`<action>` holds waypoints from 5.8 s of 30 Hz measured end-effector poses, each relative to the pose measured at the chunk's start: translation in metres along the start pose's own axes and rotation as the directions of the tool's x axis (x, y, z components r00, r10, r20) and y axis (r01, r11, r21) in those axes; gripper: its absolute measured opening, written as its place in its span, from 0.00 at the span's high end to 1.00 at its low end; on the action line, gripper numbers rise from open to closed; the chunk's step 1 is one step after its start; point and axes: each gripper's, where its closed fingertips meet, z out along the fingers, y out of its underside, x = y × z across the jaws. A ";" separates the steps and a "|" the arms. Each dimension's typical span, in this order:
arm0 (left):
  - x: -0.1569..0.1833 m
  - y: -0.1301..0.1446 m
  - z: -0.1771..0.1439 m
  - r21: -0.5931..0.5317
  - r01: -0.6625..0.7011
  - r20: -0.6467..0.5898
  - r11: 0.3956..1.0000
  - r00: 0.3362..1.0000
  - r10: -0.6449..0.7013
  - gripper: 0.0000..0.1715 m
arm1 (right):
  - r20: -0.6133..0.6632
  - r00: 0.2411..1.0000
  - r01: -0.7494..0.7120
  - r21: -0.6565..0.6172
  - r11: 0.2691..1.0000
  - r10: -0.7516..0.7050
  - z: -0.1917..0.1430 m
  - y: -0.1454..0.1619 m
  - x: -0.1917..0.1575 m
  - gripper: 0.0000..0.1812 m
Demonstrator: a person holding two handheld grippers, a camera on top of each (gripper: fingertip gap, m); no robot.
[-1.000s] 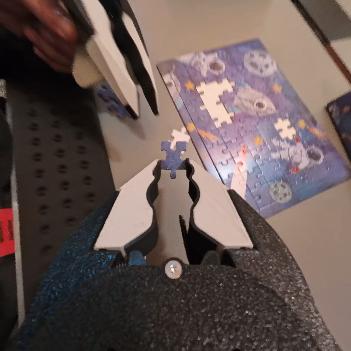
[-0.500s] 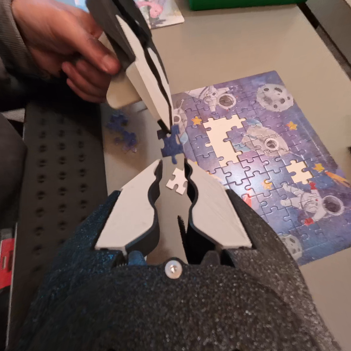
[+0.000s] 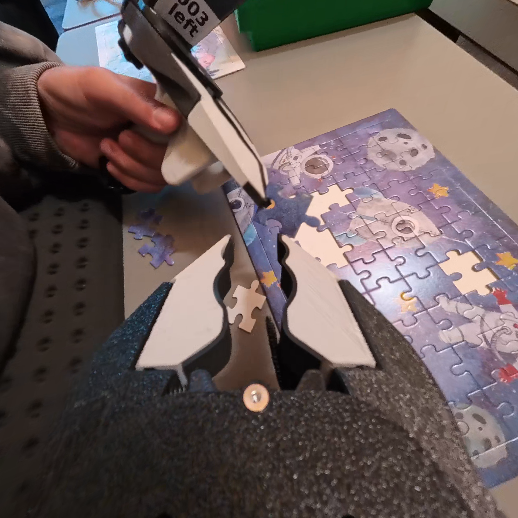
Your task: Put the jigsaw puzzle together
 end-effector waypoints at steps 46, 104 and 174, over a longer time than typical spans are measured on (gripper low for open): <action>-0.076 -0.018 -0.014 0.076 0.243 0.360 0.967 0.898 -0.254 0.99 | -0.252 0.966 0.052 -0.047 0.998 -0.062 -0.016 0.018 0.045 0.90; -0.085 -0.024 -0.005 0.130 0.323 0.405 0.937 0.846 -0.348 0.99 | -0.207 0.977 0.042 -0.070 0.997 -0.056 -0.019 0.027 0.031 0.90; -0.076 0.029 -0.112 -0.027 0.012 0.585 1.000 0.811 0.006 0.99 | -0.683 0.726 -0.302 -0.215 0.929 0.079 -0.113 0.113 0.109 1.00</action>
